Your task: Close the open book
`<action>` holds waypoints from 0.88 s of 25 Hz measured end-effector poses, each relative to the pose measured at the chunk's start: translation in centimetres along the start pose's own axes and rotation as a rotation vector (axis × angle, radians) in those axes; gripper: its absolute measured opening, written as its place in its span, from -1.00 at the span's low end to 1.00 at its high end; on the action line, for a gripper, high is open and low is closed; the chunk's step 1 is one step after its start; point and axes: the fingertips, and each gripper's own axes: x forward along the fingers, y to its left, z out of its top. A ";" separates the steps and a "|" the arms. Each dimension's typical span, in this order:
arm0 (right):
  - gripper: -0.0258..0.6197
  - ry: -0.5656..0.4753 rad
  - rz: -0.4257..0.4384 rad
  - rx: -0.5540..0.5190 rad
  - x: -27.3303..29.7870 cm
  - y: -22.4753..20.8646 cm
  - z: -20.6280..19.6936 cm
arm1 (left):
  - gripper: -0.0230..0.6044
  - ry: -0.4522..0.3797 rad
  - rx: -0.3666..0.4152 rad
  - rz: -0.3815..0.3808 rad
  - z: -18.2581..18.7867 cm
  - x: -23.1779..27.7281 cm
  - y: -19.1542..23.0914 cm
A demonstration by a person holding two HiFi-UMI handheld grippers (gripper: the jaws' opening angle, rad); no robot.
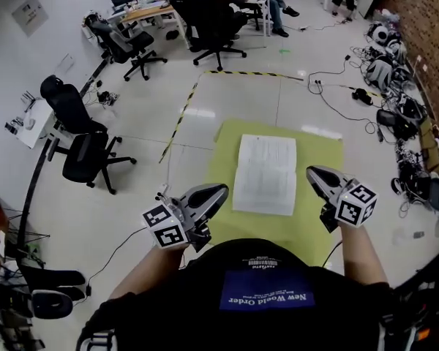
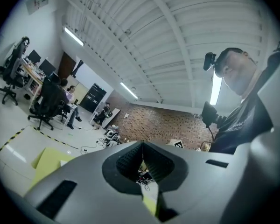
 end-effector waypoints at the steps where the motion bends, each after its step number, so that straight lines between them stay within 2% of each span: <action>1: -0.96 0.005 0.002 0.007 0.4 -0.6 0.0 | -0.90 0.009 0.000 0.015 0.0 0.4 0.2; 4: -0.96 0.018 -0.003 0.039 1.6 -1.7 -0.5 | -0.90 0.037 0.004 0.037 0.0 0.8 1.4; 7: -0.96 0.026 -0.014 0.066 2.7 -2.2 -1.8 | -0.90 0.062 0.022 0.027 -0.8 1.1 3.4; 15: -0.75 0.074 -0.125 0.147 5.6 -3.3 -5.6 | -0.90 0.107 -0.001 -0.109 -3.0 2.2 8.6; 22: -0.58 0.208 -0.217 0.179 7.6 -10.2 -8.9 | -0.90 0.127 -0.036 -0.130 -3.9 1.7 10.7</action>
